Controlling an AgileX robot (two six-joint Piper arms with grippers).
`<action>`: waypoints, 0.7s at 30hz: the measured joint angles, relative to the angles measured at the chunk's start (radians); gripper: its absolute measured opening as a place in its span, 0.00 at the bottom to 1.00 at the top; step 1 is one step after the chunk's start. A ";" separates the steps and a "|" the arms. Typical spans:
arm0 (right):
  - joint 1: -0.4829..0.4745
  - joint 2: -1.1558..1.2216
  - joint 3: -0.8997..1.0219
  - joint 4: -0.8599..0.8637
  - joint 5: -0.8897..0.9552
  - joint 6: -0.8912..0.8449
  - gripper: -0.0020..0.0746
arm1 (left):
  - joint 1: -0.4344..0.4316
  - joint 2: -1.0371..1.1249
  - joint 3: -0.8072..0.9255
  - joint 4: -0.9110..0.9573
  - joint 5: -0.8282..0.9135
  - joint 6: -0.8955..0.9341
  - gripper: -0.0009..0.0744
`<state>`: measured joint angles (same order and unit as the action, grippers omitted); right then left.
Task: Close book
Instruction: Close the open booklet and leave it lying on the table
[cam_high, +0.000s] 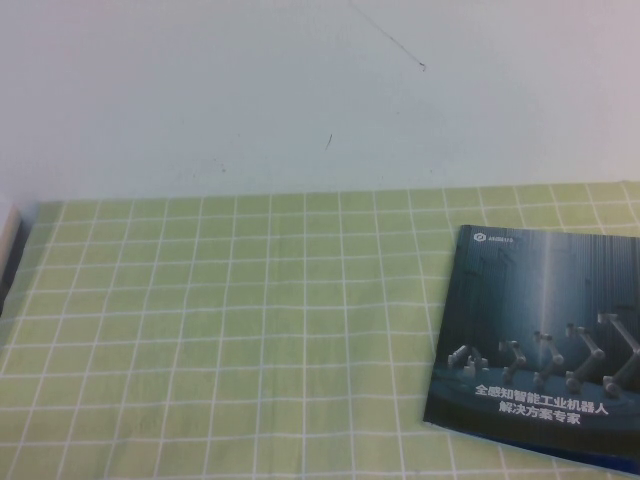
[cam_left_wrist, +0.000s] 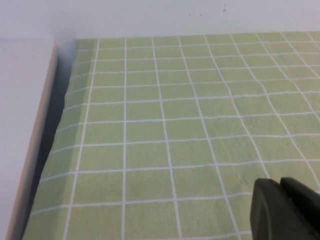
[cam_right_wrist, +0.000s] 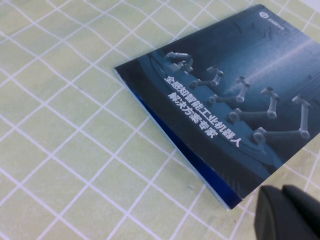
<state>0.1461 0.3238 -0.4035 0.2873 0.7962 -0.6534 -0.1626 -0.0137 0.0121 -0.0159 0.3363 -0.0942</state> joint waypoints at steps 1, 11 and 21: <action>0.000 0.000 0.000 0.000 0.000 0.000 0.02 | 0.000 0.000 0.000 0.001 0.000 -0.004 0.01; 0.000 0.000 0.000 0.000 0.000 0.000 0.02 | -0.002 0.000 0.000 0.016 0.000 -0.018 0.01; 0.000 0.000 0.000 0.000 0.000 0.000 0.02 | -0.002 0.000 0.000 0.000 0.000 0.014 0.01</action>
<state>0.1461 0.3238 -0.4035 0.2873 0.7962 -0.6534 -0.1643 -0.0137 0.0121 -0.0161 0.3363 -0.0799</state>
